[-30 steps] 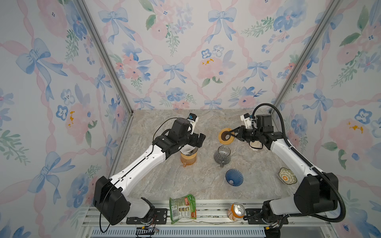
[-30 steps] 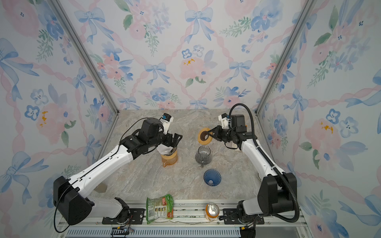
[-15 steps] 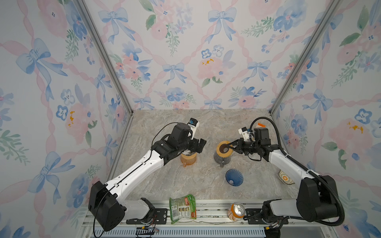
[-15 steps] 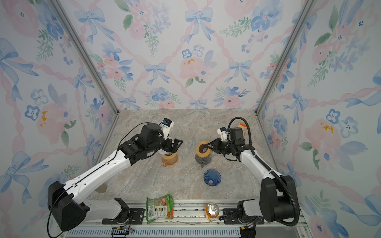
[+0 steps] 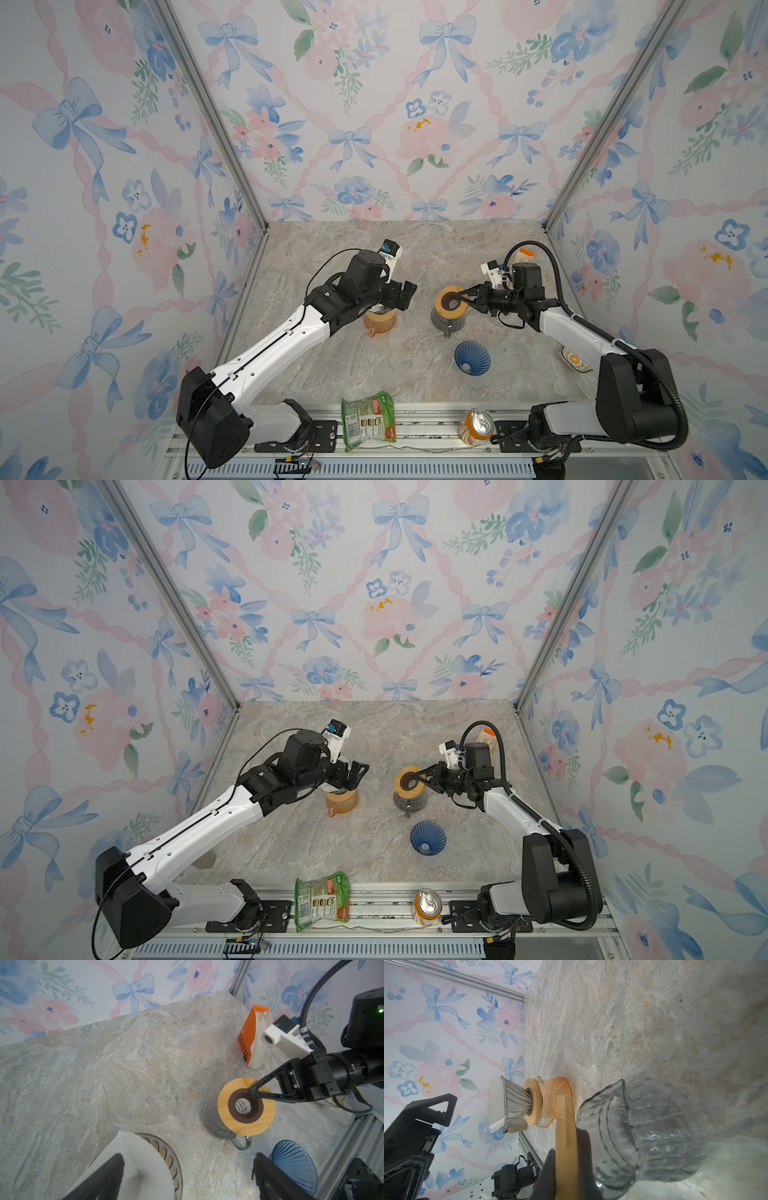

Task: Place the coffee filter in the dripper
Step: 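Carry the wooden ring over the glass pitcher with the right gripper, then lower the wooden ring onto the pitcher top and open the right gripper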

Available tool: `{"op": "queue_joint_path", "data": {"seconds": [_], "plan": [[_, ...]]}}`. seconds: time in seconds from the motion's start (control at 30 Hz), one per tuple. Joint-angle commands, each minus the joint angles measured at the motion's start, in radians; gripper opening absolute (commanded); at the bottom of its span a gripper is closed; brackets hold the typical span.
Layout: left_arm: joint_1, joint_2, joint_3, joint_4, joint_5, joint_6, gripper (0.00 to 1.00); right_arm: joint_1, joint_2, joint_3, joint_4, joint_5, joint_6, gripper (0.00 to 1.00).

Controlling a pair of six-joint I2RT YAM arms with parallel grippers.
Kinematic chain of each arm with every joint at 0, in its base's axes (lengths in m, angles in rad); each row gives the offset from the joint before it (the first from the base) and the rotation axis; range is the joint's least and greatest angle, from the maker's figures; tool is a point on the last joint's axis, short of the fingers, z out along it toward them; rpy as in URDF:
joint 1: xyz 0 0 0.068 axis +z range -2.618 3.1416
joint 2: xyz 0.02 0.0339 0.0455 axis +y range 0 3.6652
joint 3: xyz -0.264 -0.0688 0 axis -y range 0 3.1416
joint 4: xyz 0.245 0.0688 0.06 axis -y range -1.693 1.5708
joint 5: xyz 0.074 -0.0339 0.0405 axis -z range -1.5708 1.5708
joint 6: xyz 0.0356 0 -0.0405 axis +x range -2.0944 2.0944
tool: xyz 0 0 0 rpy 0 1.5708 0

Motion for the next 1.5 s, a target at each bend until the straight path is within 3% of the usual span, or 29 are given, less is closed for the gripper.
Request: {"op": "queue_joint_path", "data": {"seconds": [0.0,0.9,1.47], "plan": [[-0.006,0.003,0.001,0.014,-0.007,-0.005,0.98,-0.008,0.022,-0.019,0.034,-0.024,0.001,0.08],[-0.007,0.022,0.019,0.014,-0.015,-0.001,0.98,-0.073,0.022,-0.045,0.011,-0.038,-0.046,0.17],[-0.007,0.026,0.026,0.013,-0.017,0.000,0.98,-0.116,0.031,-0.059,0.018,-0.044,-0.048,0.29]]}}
